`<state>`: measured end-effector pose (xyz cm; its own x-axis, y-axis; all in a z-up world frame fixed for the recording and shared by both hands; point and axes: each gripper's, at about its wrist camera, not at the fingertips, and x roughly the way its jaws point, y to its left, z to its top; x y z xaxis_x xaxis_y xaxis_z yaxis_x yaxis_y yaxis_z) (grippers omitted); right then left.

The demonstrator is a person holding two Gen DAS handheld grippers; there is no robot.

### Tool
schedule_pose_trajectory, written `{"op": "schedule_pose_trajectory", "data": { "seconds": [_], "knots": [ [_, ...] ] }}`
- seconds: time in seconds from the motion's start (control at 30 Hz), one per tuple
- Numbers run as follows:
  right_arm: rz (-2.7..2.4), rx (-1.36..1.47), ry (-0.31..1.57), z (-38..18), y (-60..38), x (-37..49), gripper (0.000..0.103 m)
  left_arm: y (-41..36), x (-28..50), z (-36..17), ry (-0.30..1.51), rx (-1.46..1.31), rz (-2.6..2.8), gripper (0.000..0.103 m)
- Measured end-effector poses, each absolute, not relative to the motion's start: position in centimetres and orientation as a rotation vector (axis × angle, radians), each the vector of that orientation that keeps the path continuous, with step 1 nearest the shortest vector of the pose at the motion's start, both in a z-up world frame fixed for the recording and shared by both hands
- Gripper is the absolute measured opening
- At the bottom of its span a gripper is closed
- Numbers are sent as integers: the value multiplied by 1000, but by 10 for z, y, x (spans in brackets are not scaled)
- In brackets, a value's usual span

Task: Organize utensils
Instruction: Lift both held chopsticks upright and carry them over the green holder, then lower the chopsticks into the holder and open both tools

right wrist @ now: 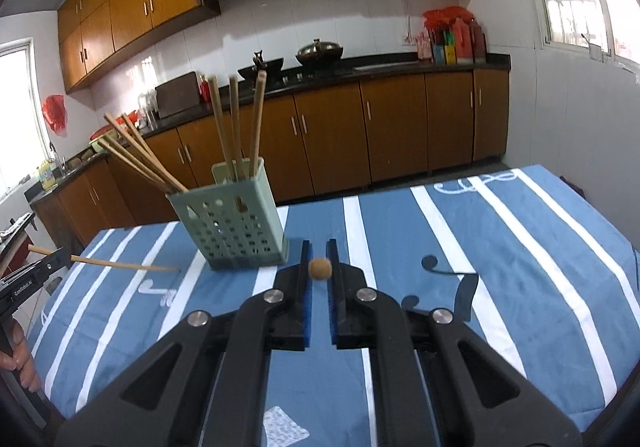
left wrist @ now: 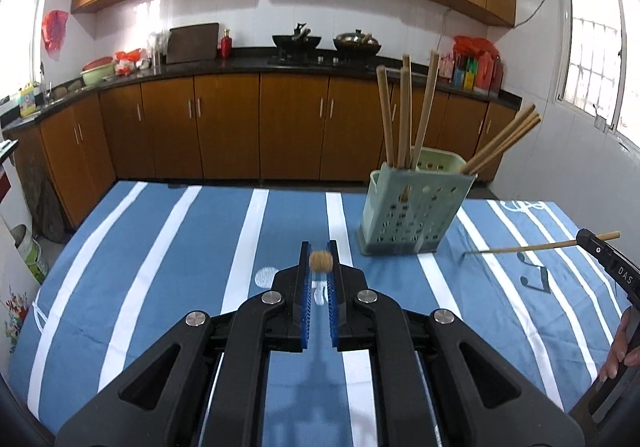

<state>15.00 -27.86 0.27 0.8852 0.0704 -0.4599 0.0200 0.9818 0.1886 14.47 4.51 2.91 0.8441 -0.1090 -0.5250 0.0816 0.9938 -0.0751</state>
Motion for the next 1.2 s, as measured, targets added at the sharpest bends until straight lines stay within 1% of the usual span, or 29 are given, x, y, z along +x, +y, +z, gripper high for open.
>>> {"op": "schedule_pose_trajectory", "data": {
  "seconds": [0.4,0.47,0.9,1.07,1.2],
  "knots": [
    [44,166,436,18,-271,151,8,42,147,35,545,-57,-109,7],
    [56,159,414,28,-270,150,8,42,148,41,540,-57,-119,7],
    [293,213,273,130,-260,134,8,18,138,117,368,-38,-250,7],
    [289,177,222,154,-246,141,8,6,146,140,287,-73,-261,7],
    [267,153,217,160,-239,158,8,-4,156,160,202,-131,-249,7]
  ]
}}
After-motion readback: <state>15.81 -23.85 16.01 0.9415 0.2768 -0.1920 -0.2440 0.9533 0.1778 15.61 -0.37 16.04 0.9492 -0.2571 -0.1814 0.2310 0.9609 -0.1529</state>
